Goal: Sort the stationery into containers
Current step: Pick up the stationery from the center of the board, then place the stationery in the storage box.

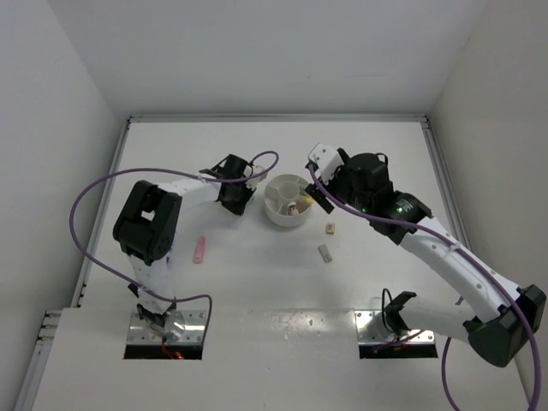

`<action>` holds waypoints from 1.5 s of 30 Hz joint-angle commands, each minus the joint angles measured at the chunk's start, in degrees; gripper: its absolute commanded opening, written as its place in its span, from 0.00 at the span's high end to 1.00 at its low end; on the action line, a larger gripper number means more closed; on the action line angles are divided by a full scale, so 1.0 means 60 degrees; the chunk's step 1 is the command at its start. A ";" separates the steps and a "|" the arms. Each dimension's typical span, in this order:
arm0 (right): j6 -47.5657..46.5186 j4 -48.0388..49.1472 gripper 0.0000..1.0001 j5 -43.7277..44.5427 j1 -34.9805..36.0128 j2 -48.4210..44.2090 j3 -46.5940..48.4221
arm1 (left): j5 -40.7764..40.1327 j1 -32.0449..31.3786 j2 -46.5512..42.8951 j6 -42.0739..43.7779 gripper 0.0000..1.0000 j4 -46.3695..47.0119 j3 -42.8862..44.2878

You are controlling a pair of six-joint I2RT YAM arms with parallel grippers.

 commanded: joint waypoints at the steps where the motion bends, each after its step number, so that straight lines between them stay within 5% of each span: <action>1: 0.0159 0.0449 0.27 -0.0185 -0.0026 -0.0235 0.0002 | -0.0501 -0.0009 -0.0233 -0.0412 1.00 -0.0452 0.0072; 4: 0.0159 0.0449 0.27 -0.0273 -0.0113 -0.0235 -0.0086 | -0.1058 -0.0009 -0.1358 -0.1070 1.00 -0.0453 0.0072; 12: 0.0159 0.0361 0.27 -0.0448 -0.0113 0.0117 -0.0086 | 0.1459 -0.0302 -0.3589 -0.1644 1.00 0.0381 0.0262; 16: 0.0159 0.0361 0.27 -0.0449 -0.0113 0.0117 -0.0174 | 0.0803 -0.0492 -0.3591 -0.1964 1.00 -0.0100 0.0832; 19: 0.0159 0.0361 0.27 -0.0361 -0.0113 0.0117 -0.0349 | 0.2319 -0.0215 -0.3692 -0.3601 1.00 -0.0336 0.1053; 21: 0.0159 0.0449 0.27 -0.0361 -0.0113 0.0218 -0.0350 | 0.3591 -0.0126 -0.3971 -0.6322 1.00 0.0730 0.0484; 23: 0.0159 0.0449 0.27 -0.0361 -0.0113 0.0219 -0.0350 | 0.3279 -0.0271 -0.4308 -0.8560 1.00 0.0895 0.0365; 26: 0.0159 0.0449 0.27 -0.0274 -0.0113 0.0307 -0.0350 | 0.2006 -0.0594 -0.4775 -0.9740 1.00 0.0808 0.0365; 34: 0.0159 0.0449 0.27 -0.0273 -0.0201 0.0307 -0.0350 | 0.2705 -0.0930 -0.4074 -1.1047 1.00 0.0719 0.0527; 45: 0.0159 0.0449 0.27 -0.0273 -0.0289 0.0001 -0.0437 | 0.1653 -0.0742 -0.4441 -1.2395 1.00 0.0909 -0.0763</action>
